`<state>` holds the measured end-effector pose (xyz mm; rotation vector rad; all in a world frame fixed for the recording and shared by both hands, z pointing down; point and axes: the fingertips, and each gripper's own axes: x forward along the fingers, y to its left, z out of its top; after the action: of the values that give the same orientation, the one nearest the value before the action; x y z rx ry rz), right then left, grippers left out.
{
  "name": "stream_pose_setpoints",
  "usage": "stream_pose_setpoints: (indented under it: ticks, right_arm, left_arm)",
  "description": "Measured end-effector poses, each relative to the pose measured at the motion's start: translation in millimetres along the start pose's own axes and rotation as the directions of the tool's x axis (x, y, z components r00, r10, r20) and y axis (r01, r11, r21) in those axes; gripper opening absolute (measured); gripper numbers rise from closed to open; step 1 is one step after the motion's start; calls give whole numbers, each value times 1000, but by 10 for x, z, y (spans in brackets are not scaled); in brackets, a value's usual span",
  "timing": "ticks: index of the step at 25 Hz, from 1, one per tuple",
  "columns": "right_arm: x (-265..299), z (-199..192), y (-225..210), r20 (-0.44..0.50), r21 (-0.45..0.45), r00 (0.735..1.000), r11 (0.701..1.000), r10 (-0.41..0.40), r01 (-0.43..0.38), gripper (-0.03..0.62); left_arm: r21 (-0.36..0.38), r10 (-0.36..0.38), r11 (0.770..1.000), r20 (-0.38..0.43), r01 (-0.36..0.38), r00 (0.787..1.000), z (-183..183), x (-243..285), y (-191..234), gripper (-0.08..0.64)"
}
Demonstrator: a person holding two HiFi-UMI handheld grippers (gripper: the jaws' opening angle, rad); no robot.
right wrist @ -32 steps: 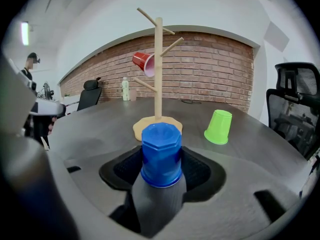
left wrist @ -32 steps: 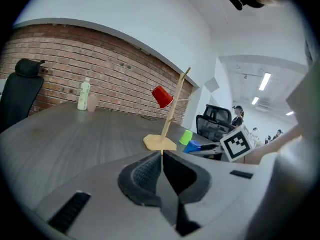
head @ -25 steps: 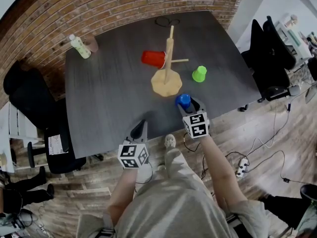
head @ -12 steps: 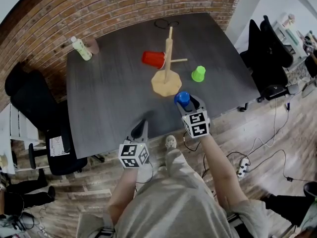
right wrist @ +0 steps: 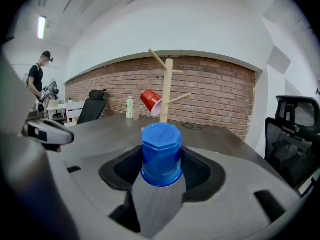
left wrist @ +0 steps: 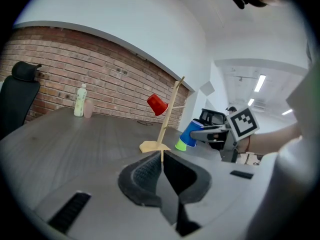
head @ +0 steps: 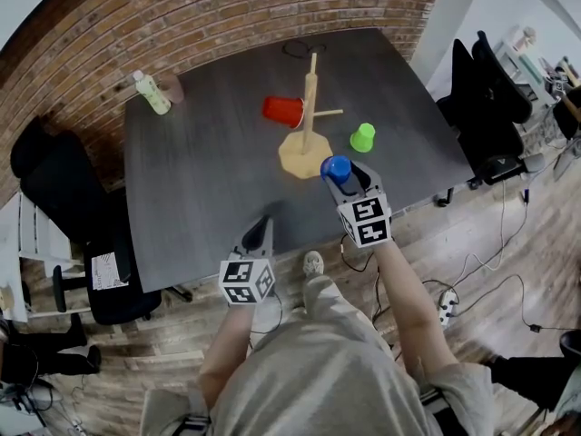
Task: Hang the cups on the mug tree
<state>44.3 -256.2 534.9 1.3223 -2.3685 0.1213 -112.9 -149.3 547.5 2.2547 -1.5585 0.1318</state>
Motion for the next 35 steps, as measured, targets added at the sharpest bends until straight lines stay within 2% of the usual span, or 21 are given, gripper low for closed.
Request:
stream_pose_setpoints:
  ticks: [11, 20, 35]
  right_arm:
    - [-113, 681, -197, 91, -36, 996, 999, -15, 19, 241]
    - [-113, 1091, -316, 140, -58, 990, 998, -27, 36, 241]
    - [-106, 1538, -418, 197, -101, 980, 994, -20, 41, 233]
  left_arm:
    - [14, -32, 999, 14, 32, 999, 113, 50, -80, 15]
    - [13, -43, 999, 25, 42, 999, 179, 119, -83, 15]
    - [3, -40, 999, 46, 40, 998, 285, 220, -48, 15]
